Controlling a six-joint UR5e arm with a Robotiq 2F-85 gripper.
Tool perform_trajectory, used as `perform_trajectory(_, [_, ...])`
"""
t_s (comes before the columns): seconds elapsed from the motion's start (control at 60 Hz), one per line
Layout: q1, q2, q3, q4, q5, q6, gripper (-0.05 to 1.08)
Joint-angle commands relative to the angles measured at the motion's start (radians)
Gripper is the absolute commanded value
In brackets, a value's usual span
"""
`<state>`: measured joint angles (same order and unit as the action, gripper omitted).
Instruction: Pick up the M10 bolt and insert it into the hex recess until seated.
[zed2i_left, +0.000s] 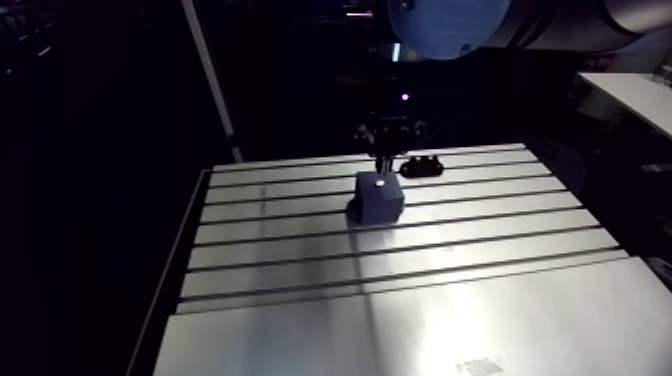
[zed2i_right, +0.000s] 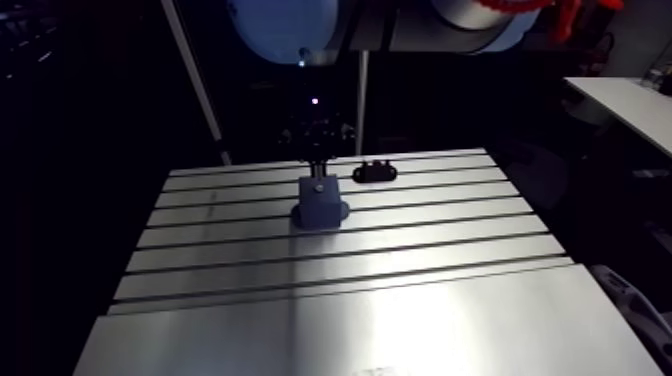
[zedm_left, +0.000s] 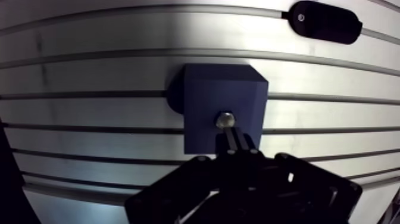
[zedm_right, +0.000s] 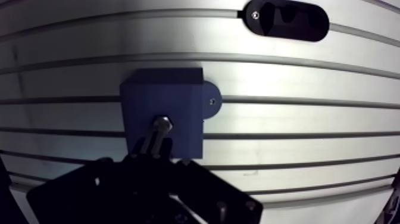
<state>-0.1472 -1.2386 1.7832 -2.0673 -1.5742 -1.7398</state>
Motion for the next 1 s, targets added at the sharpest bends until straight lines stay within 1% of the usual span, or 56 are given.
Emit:
perform_trajectory(0.017, [-0.006, 0.001, 0.009, -0.012, 0.004, -0.002, 1.08])
perform_trajectory(1.0, [-0.005, 0.018, 0.02, -0.015, 0.004, -0.02, 1.08])
